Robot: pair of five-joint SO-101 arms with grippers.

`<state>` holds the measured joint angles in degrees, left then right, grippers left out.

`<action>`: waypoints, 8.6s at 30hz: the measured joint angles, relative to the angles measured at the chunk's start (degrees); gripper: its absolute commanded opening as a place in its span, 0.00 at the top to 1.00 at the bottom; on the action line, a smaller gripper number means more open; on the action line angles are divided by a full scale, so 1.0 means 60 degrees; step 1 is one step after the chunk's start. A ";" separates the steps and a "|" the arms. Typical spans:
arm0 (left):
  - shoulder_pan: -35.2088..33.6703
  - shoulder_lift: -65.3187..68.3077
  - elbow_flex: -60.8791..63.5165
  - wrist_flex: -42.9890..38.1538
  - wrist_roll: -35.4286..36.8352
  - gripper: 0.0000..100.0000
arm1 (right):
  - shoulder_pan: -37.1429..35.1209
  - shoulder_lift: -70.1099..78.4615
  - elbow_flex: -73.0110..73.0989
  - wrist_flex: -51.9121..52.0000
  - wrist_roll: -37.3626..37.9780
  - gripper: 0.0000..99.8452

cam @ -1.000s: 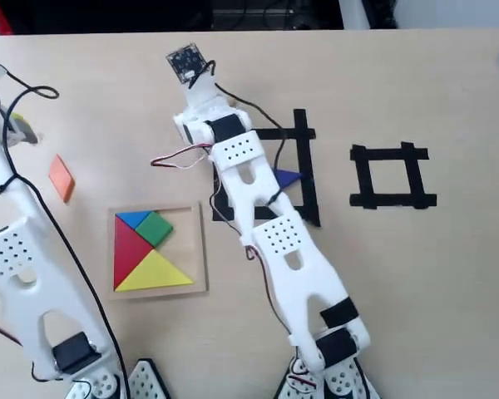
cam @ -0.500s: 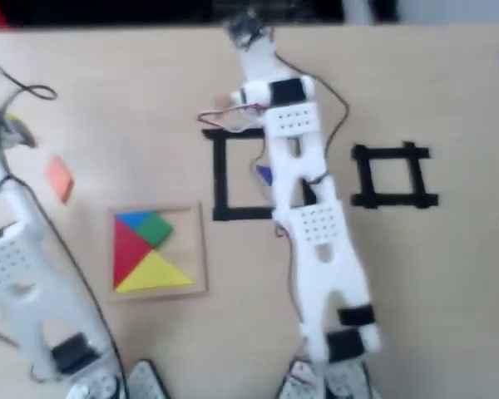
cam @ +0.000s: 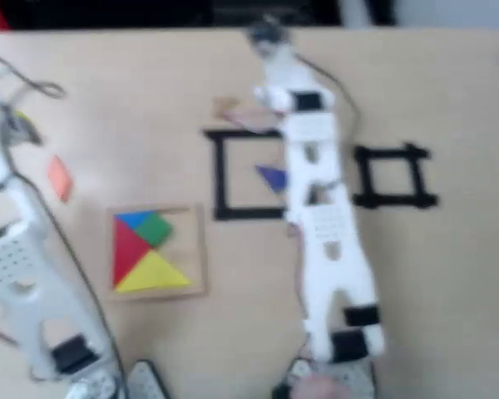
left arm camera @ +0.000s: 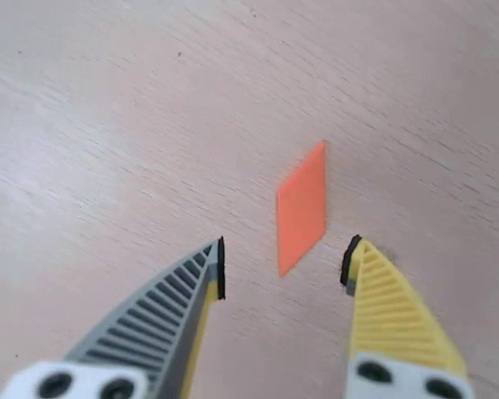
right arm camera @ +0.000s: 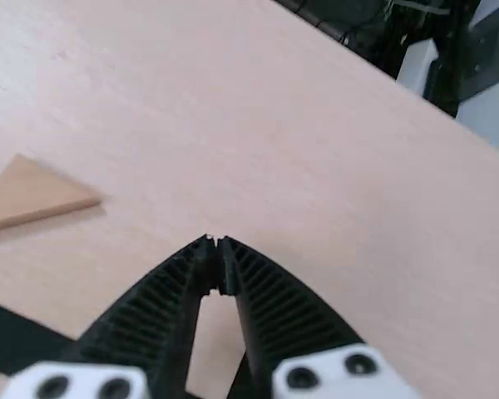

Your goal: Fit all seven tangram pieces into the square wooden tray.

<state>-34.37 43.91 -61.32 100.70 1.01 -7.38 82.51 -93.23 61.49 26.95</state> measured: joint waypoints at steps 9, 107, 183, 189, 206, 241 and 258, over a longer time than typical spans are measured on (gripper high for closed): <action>0.0366 0.0000 0.0542 0.0000 0.0015 0.75 | -0.0044 0.0864 0.0000 -0.1700 0.1802 0.99; 0.4337 -0.1509 0.4791 -0.0952 0.0835 0.85 | 0.0029 -0.0689 -0.0015 0.1333 0.0674 0.99; 0.4601 0.6271 -0.5201 -0.6242 -0.0762 0.97 | 0.2242 -0.2374 -0.0015 0.6300 -0.0938 0.99; 0.3883 0.3385 -0.5216 -0.1436 -0.1158 0.97 | 0.2168 -0.4264 0.0352 0.6300 -0.0938 0.99; 0.2520 -0.1480 -0.0117 0.0000 -0.1846 0.97 | 0.1216 -1.0139 0.9070 0.6300 0.1421 0.99; 0.0601 -1.7114 1.7392 -0.4015 -0.3516 0.90 | 0.0630 -2.1216 1.8198 0.6212 -0.0322 0.99; 0.0659 -0.8366 1.4344 -0.7238 -0.1128 0.81 | 0.0645 -2.1216 2.4571 -0.1348 -0.0352 0.99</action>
<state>-30.42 -6.29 24.75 57.27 -5.76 -3.52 -44.79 54.20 53.41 24.84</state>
